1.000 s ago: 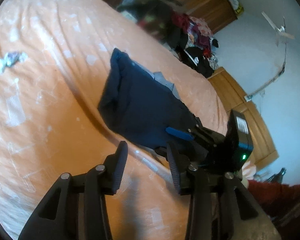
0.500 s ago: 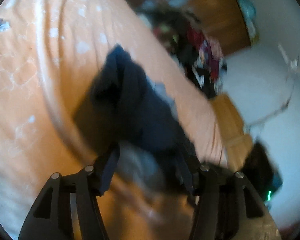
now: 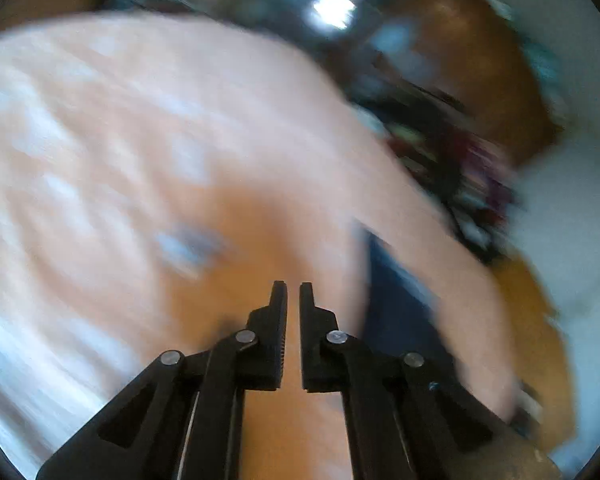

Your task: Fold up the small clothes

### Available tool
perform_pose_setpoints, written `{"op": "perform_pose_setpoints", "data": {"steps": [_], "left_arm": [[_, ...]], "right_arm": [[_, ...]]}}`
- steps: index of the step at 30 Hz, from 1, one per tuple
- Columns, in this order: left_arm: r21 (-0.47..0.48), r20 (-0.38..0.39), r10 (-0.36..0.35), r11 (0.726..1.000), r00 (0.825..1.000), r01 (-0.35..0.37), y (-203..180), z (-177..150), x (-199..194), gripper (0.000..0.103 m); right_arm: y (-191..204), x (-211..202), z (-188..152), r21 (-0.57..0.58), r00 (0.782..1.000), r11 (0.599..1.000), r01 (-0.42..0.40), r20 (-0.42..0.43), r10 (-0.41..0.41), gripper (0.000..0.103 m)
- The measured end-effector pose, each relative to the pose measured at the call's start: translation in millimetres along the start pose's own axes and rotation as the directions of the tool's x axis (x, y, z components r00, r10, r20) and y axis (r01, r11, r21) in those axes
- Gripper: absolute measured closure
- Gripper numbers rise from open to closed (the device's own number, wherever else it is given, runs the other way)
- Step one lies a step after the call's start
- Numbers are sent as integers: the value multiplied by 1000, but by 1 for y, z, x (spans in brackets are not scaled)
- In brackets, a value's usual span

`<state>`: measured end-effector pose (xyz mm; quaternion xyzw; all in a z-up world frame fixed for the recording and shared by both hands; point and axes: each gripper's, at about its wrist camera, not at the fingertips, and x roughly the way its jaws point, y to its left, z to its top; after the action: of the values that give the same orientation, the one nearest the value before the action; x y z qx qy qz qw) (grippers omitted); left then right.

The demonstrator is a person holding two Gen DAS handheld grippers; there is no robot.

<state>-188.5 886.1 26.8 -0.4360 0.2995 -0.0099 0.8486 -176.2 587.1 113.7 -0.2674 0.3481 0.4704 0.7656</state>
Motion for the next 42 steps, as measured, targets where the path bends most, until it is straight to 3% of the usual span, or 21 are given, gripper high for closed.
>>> {"op": "perform_pose_setpoints", "data": {"steps": [1, 2, 3, 5, 8, 11, 16, 19, 20, 21, 25, 29, 31, 34, 36, 38, 42], "left_arm": [[27, -29, -36, 999, 999, 37, -12, -11, 8, 71], [51, -60, -77, 995, 995, 80, -23, -23, 18, 66], [78, -82, -90, 992, 993, 96, -31, -30, 26, 66], [127, -140, -62, 989, 988, 80, -44, -40, 49, 66], [166, -166, -30, 984, 986, 58, -58, -43, 68, 64], [275, -152, 44, 961, 987, -1, -79, -47, 81, 57], [400, -211, 130, 916, 969, -36, -95, -77, 118, 55], [484, -244, 169, 875, 955, -32, -108, -88, 152, 52], [482, -254, 189, 875, 948, -45, -105, -90, 161, 52], [446, -272, 184, 894, 945, -45, -97, -88, 166, 52], [304, -275, 94, 953, 957, -6, -70, -73, 151, 60], [274, -240, 110, 961, 964, -42, -54, -66, 138, 60], [271, -214, 150, 958, 965, -89, -47, -61, 127, 59], [267, -153, 229, 946, 961, -183, -41, -53, 106, 59], [286, -121, 274, 930, 954, -231, -41, -54, 94, 52], [300, -109, 291, 921, 950, -248, -45, -59, 85, 45], [265, -134, 272, 936, 953, -231, -40, -77, 81, 35]], "right_arm": [[2, 0, -1, 2, 1000, 1000, -4, -1, 4, 87], [3, 1, -2, 0, 1000, 1000, -17, -7, 17, 69], [6, 1, -3, -8, 999, 1000, -31, -15, 30, 45], [14, -7, -7, -32, 999, 998, -45, -9, 44, 33], [13, -31, -15, -19, 998, 998, -60, 24, 61, 33], [-11, -50, -27, 116, 995, 992, -58, 82, 48, 34], [-76, -51, -56, 410, 996, 912, -18, 85, -19, 38], [-98, -37, -76, 485, 1000, 875, -12, 26, 0, 55], [-105, -39, -83, 514, 1000, 857, -17, 26, 3, 62], [-110, -45, -88, 537, 999, 843, -22, 37, 3, 64], [-135, -72, -119, 591, 998, 806, 41, 22, -67, 57], [-170, -102, -183, 672, 989, 727, 139, -59, -135, 52], [-185, -124, -215, 693, 979, 694, 194, -98, -177, 52], [-184, -154, -233, 687, 959, 671, 278, -152, -241, 51], [-168, -175, -229, 648, 948, 698, 304, -137, -286, 46], [-133, -189, -214, 559, 940, 762, 328, -110, -324, 40], [-60, -182, -192, 344, 935, 871, 350, -71, -348, 22]]}}
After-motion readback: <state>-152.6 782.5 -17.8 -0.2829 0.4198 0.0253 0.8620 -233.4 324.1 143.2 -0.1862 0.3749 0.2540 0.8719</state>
